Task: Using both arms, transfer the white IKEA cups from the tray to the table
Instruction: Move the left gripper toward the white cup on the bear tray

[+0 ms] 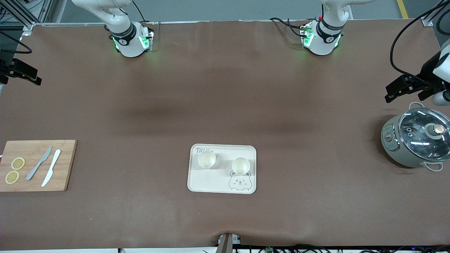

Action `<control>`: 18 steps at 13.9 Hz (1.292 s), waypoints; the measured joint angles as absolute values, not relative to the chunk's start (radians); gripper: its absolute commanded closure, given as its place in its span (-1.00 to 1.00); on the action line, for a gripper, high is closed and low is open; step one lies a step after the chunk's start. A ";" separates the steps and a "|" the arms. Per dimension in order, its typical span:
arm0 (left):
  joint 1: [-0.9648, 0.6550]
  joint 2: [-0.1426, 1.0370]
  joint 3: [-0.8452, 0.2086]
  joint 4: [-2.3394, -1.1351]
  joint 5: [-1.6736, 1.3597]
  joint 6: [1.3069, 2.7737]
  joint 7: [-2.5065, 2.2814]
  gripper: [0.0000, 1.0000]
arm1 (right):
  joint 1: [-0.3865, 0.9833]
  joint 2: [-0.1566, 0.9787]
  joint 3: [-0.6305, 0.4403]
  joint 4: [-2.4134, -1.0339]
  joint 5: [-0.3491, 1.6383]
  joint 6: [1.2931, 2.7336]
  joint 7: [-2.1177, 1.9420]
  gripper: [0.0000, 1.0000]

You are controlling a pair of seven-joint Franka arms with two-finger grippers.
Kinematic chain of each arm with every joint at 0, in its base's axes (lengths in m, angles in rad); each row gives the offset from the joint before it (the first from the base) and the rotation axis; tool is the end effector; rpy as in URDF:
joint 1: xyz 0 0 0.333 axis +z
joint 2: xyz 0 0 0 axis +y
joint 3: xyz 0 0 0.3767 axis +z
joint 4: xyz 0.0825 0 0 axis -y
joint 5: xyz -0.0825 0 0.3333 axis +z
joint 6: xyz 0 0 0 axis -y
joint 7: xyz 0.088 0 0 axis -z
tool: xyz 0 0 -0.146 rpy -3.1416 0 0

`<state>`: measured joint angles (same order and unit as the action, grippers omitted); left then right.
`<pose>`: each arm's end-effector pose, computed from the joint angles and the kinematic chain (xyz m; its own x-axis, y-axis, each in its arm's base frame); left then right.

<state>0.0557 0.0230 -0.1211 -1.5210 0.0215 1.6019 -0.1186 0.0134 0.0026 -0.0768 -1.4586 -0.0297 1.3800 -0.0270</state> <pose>0.5175 -0.0299 0.6586 0.9968 0.0528 0.0598 0.0536 -0.9985 -0.0117 0.4803 -0.0352 0.6754 0.9958 -0.0418 -0.0818 -0.0397 -0.9988 0.0275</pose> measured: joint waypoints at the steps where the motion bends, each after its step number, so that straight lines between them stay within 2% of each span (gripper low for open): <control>1: 0.056 0.025 -0.121 -1.521 0.022 1.602 -0.119 -1.00 | 0.013 0.003 -0.077 -1.459 -0.030 1.380 -0.027 -1.00; 8: 0.047 0.085 -0.126 -1.518 0.071 1.614 -0.119 -1.00 | 0.013 0.003 -0.077 -1.459 -0.030 1.380 -0.027 -1.00; 11: 0.012 0.185 -0.132 -1.518 0.069 1.698 -0.129 -1.00 | 0.013 0.003 -0.077 -1.458 -0.030 1.380 -0.027 -1.00; 18: -0.202 0.385 -0.138 -1.515 0.068 1.904 -0.424 -1.00 | 0.013 0.003 -0.077 -1.458 -0.030 1.380 -0.027 -1.00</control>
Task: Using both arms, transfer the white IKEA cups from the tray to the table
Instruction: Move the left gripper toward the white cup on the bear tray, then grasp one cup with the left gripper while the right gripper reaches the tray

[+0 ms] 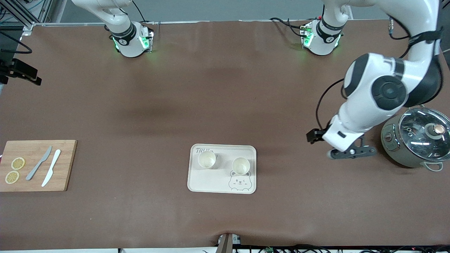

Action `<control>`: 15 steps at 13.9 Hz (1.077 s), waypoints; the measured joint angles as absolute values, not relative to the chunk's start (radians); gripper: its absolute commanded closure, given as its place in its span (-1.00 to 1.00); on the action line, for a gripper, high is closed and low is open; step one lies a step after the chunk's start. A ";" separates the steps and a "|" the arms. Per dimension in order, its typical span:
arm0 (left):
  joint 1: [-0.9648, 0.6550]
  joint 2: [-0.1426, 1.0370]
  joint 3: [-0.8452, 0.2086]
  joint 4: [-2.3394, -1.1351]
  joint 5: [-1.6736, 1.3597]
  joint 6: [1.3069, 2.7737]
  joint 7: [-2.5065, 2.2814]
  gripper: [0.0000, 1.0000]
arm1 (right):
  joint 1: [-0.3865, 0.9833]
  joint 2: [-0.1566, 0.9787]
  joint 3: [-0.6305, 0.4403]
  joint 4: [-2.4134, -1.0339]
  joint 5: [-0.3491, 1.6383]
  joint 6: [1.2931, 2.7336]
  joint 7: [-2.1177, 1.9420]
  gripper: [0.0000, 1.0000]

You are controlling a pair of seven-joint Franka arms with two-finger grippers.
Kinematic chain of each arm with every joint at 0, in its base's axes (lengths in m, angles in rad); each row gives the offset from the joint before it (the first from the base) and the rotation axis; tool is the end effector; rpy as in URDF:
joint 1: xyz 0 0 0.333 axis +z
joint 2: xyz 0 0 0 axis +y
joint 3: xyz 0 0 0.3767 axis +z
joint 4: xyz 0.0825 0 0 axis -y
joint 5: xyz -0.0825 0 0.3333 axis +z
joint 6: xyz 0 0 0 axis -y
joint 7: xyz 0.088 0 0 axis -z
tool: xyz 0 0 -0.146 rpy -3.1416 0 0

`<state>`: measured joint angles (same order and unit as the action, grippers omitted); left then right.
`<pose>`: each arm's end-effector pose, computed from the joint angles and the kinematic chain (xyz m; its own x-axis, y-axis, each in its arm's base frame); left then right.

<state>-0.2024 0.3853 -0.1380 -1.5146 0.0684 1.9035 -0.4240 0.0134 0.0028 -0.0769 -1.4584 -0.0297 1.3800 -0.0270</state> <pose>0.6180 -0.1961 0.4776 0.9974 0.0716 0.0121 0.0717 -0.9974 -0.0089 0.4804 -0.0352 0.6753 0.9958 -0.0419 -0.0818 -0.0398 -0.9988 0.0275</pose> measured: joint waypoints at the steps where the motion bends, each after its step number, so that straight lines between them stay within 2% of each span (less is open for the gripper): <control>1: -0.212 0.409 -0.138 -1.513 0.074 1.922 -0.440 -1.00 | 0.013 0.003 -0.077 -1.458 -0.030 1.380 -0.027 -1.00; 5: -0.232 0.497 -0.138 -1.488 0.074 2.018 -0.553 -1.00 | 0.013 0.009 -0.078 -1.458 -0.030 1.382 -0.027 -1.00; 10: -0.375 0.650 -0.138 -1.387 0.074 2.143 -0.778 -1.00 | 0.012 0.012 -0.079 -1.458 -0.032 1.383 -0.027 -1.00; 13: -0.425 0.735 -0.137 -1.368 0.074 2.273 -0.855 -0.77 | 0.012 0.021 -0.079 -1.458 -0.042 1.389 -0.027 -1.00; 15: -0.436 0.775 -0.137 -1.363 0.075 2.329 -0.868 -0.52 | 0.012 0.028 -0.079 -1.457 -0.054 1.406 -0.027 -1.00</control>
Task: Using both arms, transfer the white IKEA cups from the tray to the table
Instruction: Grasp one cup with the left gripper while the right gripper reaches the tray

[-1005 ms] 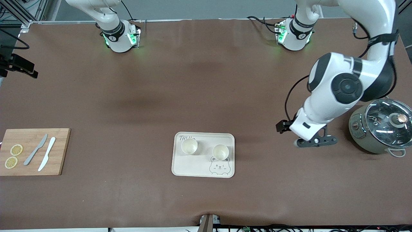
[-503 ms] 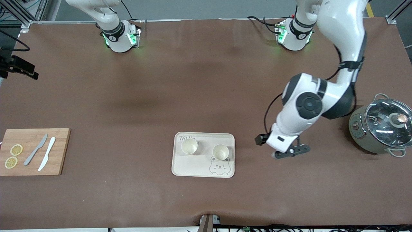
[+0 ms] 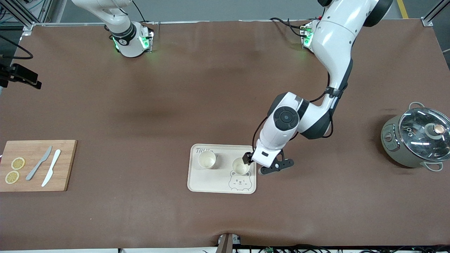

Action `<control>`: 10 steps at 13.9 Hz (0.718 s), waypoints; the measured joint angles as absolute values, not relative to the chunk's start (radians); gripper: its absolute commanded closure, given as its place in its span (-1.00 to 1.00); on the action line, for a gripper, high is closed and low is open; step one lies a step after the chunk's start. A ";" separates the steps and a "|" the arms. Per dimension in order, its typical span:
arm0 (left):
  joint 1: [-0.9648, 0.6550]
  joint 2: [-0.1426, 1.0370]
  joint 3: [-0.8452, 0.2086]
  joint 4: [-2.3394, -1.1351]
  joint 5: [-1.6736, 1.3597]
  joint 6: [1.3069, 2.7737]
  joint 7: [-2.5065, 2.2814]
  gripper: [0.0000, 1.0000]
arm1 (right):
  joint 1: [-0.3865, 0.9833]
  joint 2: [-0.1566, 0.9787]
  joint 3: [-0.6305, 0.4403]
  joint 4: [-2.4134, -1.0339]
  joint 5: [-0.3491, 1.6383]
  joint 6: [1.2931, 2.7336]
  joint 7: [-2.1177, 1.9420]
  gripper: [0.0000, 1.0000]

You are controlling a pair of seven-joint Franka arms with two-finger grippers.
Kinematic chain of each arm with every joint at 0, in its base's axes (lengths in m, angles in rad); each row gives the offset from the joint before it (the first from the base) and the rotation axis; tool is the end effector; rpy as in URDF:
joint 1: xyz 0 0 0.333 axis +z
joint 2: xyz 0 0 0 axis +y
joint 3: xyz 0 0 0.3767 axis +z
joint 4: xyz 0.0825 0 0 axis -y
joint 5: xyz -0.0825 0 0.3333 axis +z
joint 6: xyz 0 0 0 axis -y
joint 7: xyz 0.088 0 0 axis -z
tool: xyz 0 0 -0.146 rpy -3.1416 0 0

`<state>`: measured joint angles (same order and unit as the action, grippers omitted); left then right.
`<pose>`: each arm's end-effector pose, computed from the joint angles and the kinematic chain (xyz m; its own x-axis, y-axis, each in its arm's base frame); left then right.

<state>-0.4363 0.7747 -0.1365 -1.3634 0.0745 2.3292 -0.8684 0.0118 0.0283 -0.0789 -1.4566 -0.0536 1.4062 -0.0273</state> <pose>0.6567 -0.3869 0.3118 0.9483 0.3003 0.1026 0.2805 -0.9445 0.1711 0.4927 -0.0409 0.6658 0.9956 -0.0485 -0.0798 -0.0443 -0.9976 0.0535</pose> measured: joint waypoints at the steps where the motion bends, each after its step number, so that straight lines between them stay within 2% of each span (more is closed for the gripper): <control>1: -0.439 0.789 -0.136 -1.362 0.075 2.338 -0.869 -0.36 | 0.012 0.039 -0.079 -1.457 -0.057 1.410 -0.027 -1.00; 3: -0.446 0.813 -0.136 -1.361 0.075 2.348 -0.869 -0.10 | 0.008 0.082 -0.080 -1.458 -0.058 1.422 -0.028 -1.00; 4: -0.451 0.824 -0.136 -1.361 0.075 2.352 -0.869 0.23 | -0.002 0.104 -0.080 -1.457 -0.058 1.438 -0.032 -1.00; 5: -0.456 0.834 -0.136 -1.361 0.075 2.354 -0.869 0.69 | -0.013 0.121 -0.080 -1.457 -0.058 1.446 -0.040 -1.00; 6: -0.460 0.840 -0.137 -1.360 0.075 2.355 -0.869 1.00 | -0.021 0.132 -0.080 -1.456 -0.058 1.448 -0.047 -1.00; 10: -0.500 0.845 -0.130 -1.360 0.102 2.351 -0.882 1.00 | -0.016 0.182 -0.070 -1.457 -0.030 1.477 -0.050 -1.00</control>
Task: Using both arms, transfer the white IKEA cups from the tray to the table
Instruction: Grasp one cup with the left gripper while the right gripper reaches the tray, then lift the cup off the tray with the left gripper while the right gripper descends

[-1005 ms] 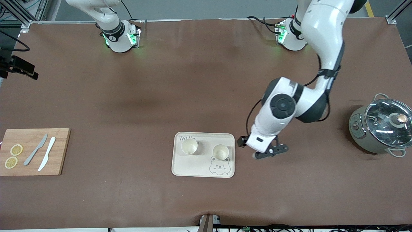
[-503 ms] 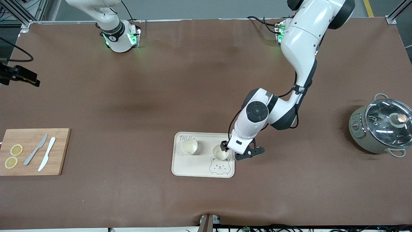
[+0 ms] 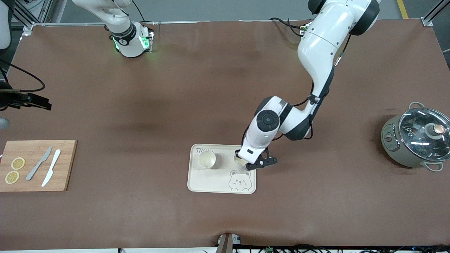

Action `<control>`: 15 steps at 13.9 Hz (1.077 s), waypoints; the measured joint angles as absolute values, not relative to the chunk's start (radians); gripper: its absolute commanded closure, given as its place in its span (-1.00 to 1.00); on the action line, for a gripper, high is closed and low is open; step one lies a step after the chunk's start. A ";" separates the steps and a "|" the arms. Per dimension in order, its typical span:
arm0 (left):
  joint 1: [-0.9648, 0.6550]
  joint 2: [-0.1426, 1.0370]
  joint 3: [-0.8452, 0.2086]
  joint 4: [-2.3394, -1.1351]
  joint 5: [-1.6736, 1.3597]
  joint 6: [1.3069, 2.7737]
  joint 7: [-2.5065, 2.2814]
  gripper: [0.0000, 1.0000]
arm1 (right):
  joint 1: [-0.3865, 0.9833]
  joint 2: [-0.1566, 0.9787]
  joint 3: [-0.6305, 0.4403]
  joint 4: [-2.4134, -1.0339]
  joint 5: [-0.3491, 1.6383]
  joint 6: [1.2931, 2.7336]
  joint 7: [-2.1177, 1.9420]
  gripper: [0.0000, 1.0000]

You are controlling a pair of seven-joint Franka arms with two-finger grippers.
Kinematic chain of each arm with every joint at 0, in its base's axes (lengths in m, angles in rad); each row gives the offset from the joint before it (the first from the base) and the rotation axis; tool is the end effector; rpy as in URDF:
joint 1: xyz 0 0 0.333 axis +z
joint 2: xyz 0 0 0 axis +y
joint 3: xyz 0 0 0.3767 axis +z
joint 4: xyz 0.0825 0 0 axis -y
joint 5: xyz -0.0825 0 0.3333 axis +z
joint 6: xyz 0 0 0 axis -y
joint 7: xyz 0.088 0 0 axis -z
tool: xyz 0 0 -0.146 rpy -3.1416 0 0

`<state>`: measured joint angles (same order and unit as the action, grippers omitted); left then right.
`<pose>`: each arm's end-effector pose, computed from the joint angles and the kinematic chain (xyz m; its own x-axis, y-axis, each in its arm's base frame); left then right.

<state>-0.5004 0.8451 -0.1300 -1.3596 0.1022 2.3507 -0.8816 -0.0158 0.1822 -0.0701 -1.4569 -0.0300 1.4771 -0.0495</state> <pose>0.6336 -0.4246 0.2620 0.9674 0.2379 0.0861 0.2262 -0.9657 0.1272 0.5486 -0.0480 0.5901 0.9859 -0.0390 -0.1627 -0.0338 -0.9988 0.0346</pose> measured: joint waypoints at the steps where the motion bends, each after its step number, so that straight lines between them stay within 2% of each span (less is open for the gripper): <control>1: -0.505 0.844 -0.129 -1.355 0.124 2.347 -0.886 1.00 | -0.010 0.199 -0.067 -1.457 0.002 1.490 -0.049 -1.00; 5: -0.500 0.815 -0.095 -1.326 0.177 2.268 -0.889 1.00 | 0.017 0.282 -0.062 -1.458 0.133 1.578 0.030 -1.00; 9: -0.486 0.720 -0.032 -1.314 0.178 2.197 -0.889 1.00 | 0.127 0.349 -0.058 -1.456 0.150 1.701 0.243 -1.00; 15: -0.319 0.573 -0.025 -1.329 0.143 1.986 -0.889 1.00 | 0.311 0.448 -0.053 -1.456 0.179 1.907 0.582 -1.00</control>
